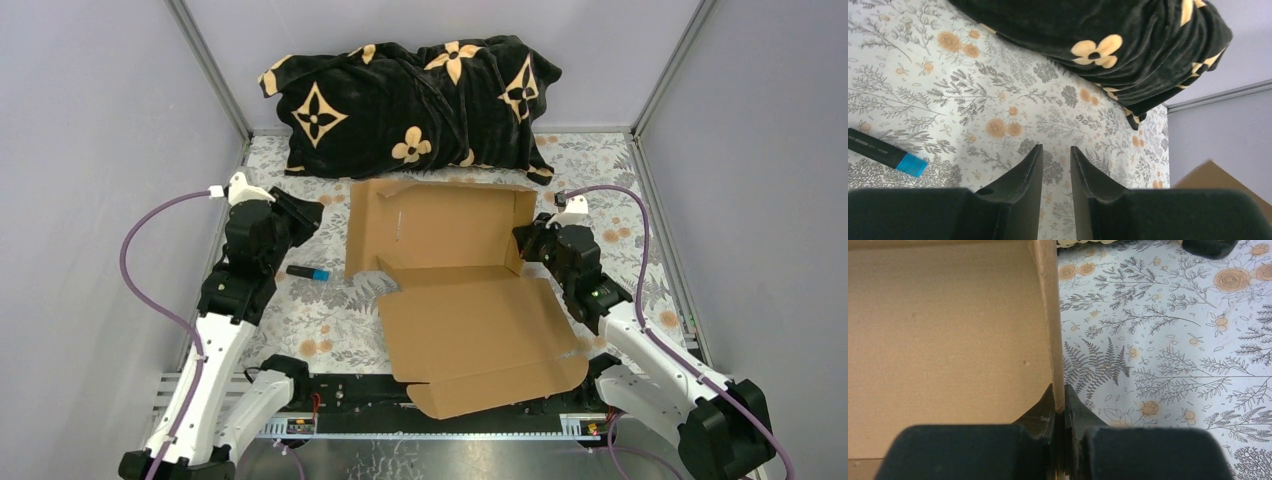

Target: Fold the paper box

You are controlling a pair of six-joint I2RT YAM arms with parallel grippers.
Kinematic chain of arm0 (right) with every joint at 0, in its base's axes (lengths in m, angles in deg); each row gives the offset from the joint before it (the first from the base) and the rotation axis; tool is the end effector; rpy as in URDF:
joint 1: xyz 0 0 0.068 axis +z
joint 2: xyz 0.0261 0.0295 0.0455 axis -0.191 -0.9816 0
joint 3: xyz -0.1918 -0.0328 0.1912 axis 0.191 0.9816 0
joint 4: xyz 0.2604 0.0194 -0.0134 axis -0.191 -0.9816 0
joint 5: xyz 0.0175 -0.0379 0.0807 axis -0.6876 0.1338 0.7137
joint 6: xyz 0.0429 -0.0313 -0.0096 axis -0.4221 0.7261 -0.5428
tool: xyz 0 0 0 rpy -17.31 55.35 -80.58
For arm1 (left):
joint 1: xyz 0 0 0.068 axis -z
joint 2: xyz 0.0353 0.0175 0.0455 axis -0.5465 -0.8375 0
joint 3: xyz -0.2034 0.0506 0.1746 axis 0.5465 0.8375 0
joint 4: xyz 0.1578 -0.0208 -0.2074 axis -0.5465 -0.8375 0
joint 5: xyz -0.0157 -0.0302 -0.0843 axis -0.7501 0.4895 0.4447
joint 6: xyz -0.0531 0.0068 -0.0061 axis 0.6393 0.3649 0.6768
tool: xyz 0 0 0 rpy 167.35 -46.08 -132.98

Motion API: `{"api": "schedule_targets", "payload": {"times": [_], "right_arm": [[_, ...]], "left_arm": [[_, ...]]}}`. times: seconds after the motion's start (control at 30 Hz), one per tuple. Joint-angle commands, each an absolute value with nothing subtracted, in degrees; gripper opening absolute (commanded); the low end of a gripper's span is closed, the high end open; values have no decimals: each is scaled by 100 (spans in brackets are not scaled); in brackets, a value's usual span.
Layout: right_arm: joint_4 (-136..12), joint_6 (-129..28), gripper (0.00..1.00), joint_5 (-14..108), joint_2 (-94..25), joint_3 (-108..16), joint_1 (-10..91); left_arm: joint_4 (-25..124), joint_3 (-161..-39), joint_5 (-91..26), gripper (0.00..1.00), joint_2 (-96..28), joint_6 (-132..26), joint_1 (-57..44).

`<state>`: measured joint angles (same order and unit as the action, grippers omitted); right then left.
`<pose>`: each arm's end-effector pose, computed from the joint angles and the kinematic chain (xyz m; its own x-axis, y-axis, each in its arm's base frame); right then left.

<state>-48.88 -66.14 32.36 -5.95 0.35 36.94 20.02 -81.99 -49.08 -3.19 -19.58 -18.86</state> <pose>0.1953 0.0902 0.2612 -0.2811 0.2894 -0.9150 -0.2388 0.9024 0.3588 0.1636 -0.0363 0.3664 -0.2864 -0.6515 -0.7025 -0.1281 0.7527 -0.6458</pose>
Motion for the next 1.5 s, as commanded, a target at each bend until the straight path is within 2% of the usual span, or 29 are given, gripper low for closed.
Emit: {"api": "schedule_targets", "payload": {"times": [0.0,0.23,0.43,0.77,1.47], "right_arm": [[-4468,-6554,0,3438,-484,2,3727],[-4292,-6632,0,3485,-718,73,3730],[-4068,-6711,0,3602,-1130,71,3740],[-3658,-6585,0,3567,-1699,114,4078],[-3466,-6049,0,1569,-2250,23,4966]], "left_arm": [[2446,-7804,-3636,31,-380,-2135,-2338],[3611,-7109,-2317,29,-281,-1879,-2363],[4345,-6583,-1780,29,-270,-1724,-2364],[5565,-6094,-1492,29,-598,-1672,-2365],[6147,-5848,-1387,29,-1151,-1836,-2354]]}}
